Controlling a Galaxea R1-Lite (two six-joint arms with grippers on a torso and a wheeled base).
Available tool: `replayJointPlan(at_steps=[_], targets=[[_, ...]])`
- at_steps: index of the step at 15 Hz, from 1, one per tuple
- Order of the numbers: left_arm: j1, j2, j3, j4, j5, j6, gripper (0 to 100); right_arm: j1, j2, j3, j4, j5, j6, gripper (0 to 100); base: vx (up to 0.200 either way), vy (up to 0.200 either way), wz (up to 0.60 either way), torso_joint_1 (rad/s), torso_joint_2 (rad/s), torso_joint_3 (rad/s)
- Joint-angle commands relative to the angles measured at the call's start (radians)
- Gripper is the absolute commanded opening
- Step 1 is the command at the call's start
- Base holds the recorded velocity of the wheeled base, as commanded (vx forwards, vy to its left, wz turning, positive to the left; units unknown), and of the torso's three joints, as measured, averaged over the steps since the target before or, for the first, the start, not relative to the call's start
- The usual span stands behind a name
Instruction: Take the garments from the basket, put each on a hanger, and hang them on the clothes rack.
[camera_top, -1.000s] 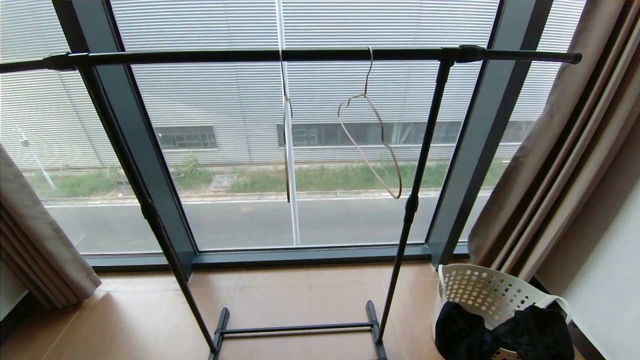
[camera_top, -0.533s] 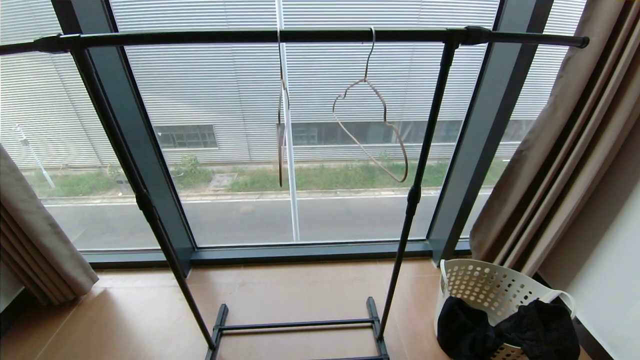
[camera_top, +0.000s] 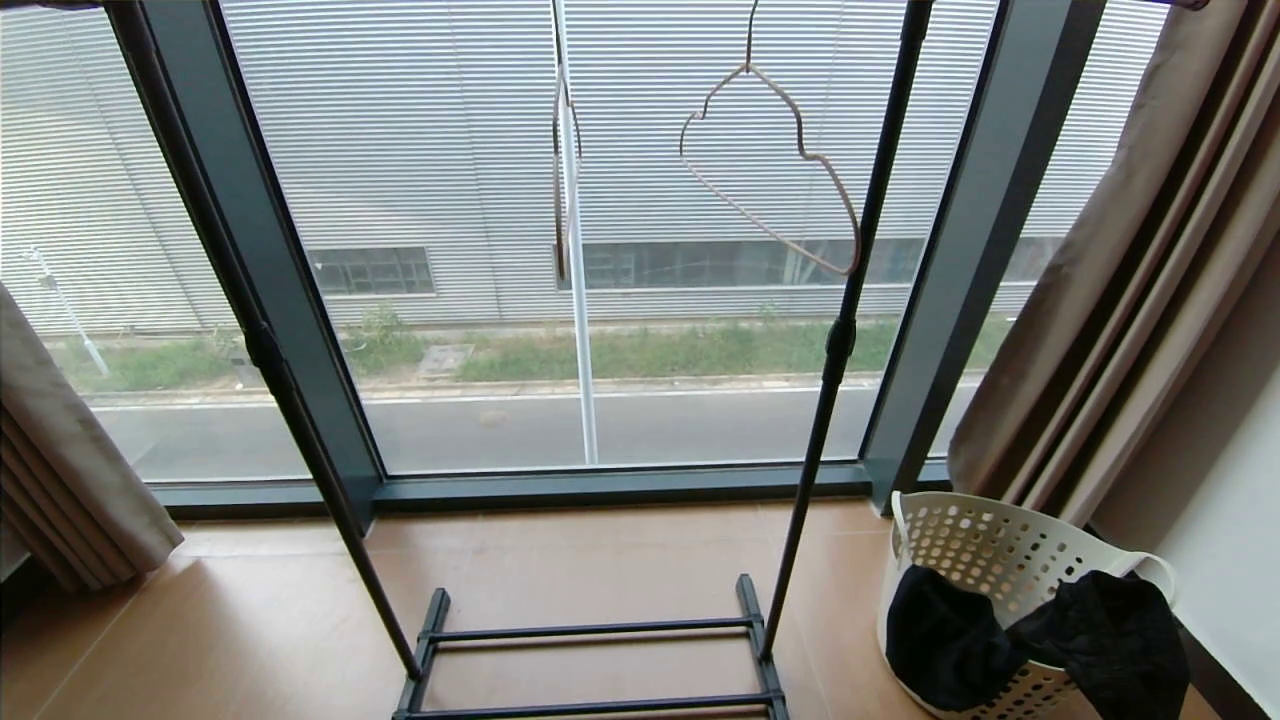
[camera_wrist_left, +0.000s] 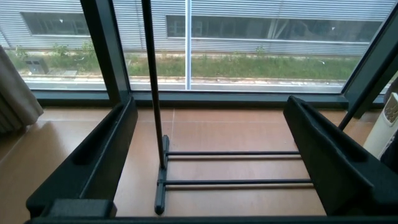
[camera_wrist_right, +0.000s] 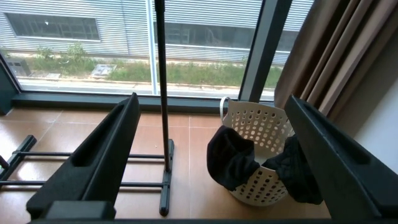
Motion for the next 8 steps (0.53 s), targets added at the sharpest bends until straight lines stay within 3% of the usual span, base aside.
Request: replayJointPlan(at_steps=[1,5,8], targets=[[0.0,0.002,0.0,0.001,0.001,0.0,100,0.0,0.002,0.0,0.0,0.0,0.0,100,0.0,0.0,0.0,-0.119,0.47,0.359],[0.0,0.002,0.0,-0.001,0.001,-0.002,100,0.0,0.002,0.0,0.0,0.0,-0.002,100,0.0,0.0,0.0,-0.077,0.42,0.339],[0.0,0.002,0.0,0.001,0.002,-0.002,100,0.0,0.002,0.0,0.0,0.0,-0.002,100,0.0,0.0,0.0,-0.015,0.12,0.098]])
